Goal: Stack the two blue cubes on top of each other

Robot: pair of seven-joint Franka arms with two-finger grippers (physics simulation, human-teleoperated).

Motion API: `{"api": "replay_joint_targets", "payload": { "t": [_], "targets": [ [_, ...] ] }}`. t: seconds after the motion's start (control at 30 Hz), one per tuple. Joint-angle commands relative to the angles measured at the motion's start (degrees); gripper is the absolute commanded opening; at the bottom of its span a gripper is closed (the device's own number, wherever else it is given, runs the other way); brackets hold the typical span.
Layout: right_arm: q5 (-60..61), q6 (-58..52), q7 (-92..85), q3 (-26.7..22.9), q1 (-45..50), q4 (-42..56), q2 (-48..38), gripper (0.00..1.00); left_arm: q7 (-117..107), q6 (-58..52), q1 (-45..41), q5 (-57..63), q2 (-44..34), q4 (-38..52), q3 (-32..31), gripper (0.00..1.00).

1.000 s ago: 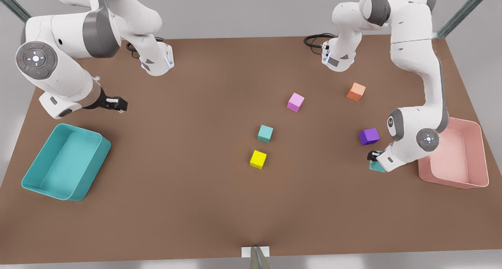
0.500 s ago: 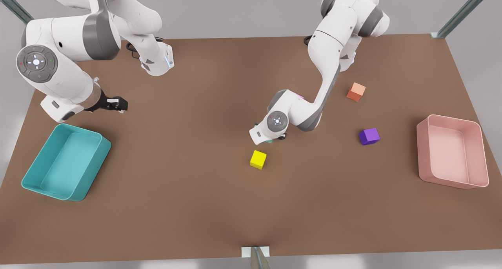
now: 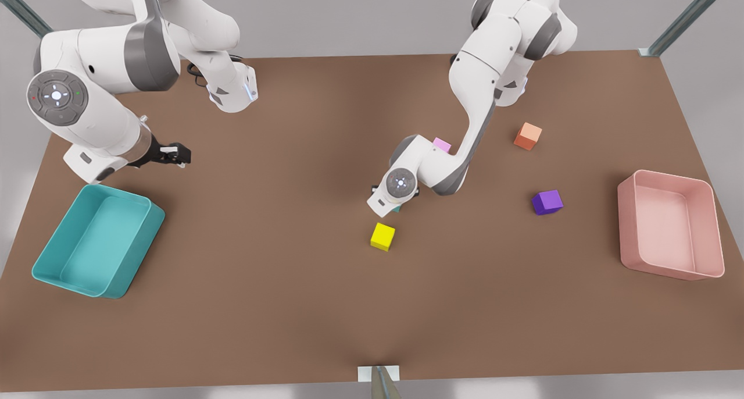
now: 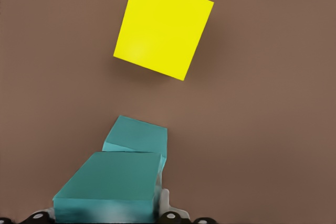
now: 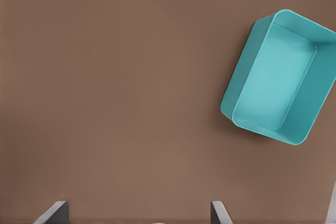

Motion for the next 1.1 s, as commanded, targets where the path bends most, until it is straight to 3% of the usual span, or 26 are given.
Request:
{"api": "replay_joint_targets", "payload": {
  "t": [0.0, 0.53, 0.7, 0.8, 0.87, 0.93, 0.97, 1.0, 1.07],
  "targets": [
    [0.13, -0.04, -1.55, 0.01, 0.07, 0.02, -0.04, 1.00, -12.73, -0.13, 0.02, -0.04, 0.03, 0.03, -0.01, 1.00],
    [-0.13, -0.22, -1.64, 0.01, -0.02, 0.02, -0.04, 1.00, -12.73, -0.48, 0.81, -0.04, -1.82, 0.38, -0.01, 1.00],
    [-0.13, -0.22, -1.64, 0.01, -0.02, 0.11, -0.04, 1.00, -12.56, -6.09, 1.60, 0.05, -5.07, 0.99, 0.17, 1.00],
    [-0.13, -0.22, -1.64, 0.01, -0.19, 0.20, -0.04, 1.00, 3.24, -31.32, 11.96, 5.75, -5.42, 19.44, 0.43, 1.00],
    [-0.13, -0.22, -1.64, -0.08, -0.28, 0.20, -0.04, 1.00, 23.74, -38.53, 24.44, 10.85, -5.60, 26.92, 0.43, 1.00],
    [-0.13, -0.22, -1.64, -0.08, -0.28, 0.20, -0.04, 1.00, 26.20, -38.63, 30.86, 12.35, -6.65, 27.10, 0.43, 1.00],
    [-0.05, -0.22, -1.64, -0.08, -0.37, 0.55, 0.05, 1.00, 26.90, -35.84, 36.46, 12.35, -10.16, 24.40, -2.53, 1.00],
    [-0.05, -0.22, -1.64, -0.08, -0.37, 0.55, 0.05, 1.00, 33.92, -30.37, 39.65, 13.58, -18.07, 13.22, -5.54, 1.00],
    [-0.05, -0.22, -1.64, -0.08, -0.37, 0.73, 0.05, 1.00, 35.43, -33.00, 39.48, 13.41, -21.07, 13.21, -5.46, 1.00]
  ]
}}
